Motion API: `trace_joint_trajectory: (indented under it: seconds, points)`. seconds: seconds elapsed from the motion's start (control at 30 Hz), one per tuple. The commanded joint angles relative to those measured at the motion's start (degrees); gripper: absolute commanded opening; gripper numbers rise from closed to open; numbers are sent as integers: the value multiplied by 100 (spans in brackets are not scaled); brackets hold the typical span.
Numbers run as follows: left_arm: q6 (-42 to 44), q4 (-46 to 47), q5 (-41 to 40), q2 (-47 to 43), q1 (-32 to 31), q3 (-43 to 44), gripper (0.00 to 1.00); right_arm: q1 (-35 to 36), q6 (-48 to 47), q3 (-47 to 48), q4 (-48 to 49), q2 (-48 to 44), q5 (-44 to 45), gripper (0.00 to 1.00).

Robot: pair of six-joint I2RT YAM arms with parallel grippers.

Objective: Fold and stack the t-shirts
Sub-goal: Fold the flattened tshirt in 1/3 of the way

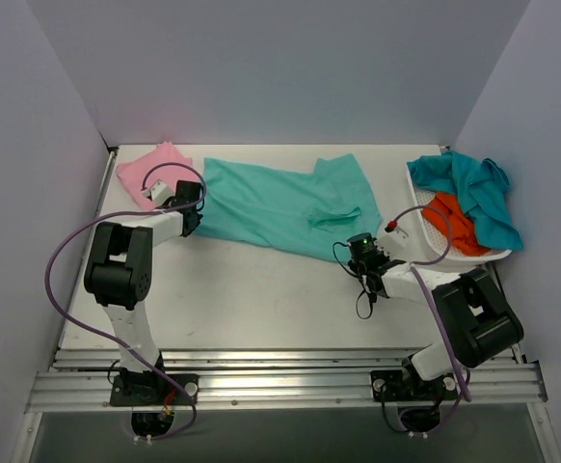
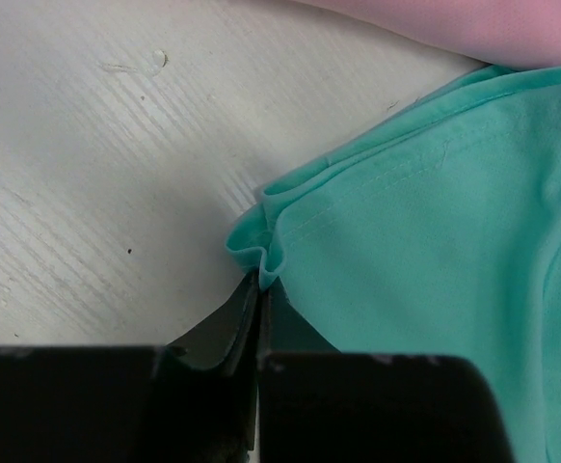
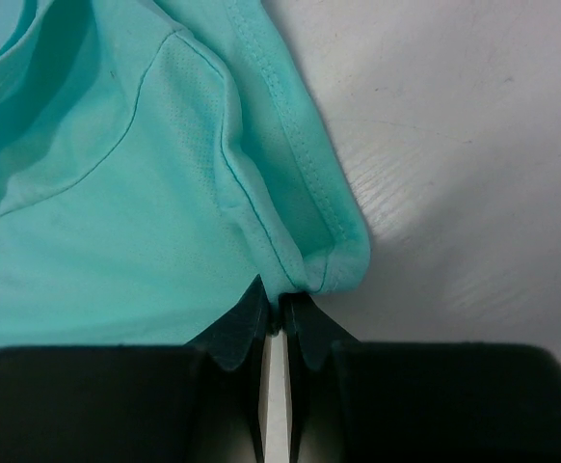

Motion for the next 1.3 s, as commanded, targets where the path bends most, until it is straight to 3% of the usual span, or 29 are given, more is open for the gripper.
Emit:
trace_joint_trajectory:
  seconds: [0.0,0.37,0.83,1.03,1.07,1.13,1.2,1.27]
  points:
    - [-98,-13,-130,-86,35,79,2,-100,-19,-31,-202,-99,165,0]
    - [-195,-127,-324,-965,35,-737,2,-882,-195,-171,-659,-933,341,0]
    - [-669,-434,63,-3136,-334,-2670,2,-891,-116,-224,-1055,-1372,96,0]
    - [-1100,-1111,-130,-3699,-958,-3032,3,-891,164,-417,-1573,-2215,51,15]
    - [-1153,-1155,-148,-3847,-1045,-3189,6,-891,183,-452,-1722,-2365,69,18]
    - [-1179,-1033,-78,-3997,-1090,-3374,14,-882,227,-558,-1941,-2787,69,40]
    - [-1127,-884,62,-4226,-1108,-3585,50,-891,253,-585,-2206,-3207,104,66]
    - [-1065,-821,89,-4497,-1117,-3621,76,-873,227,-489,-2521,-3429,148,78]
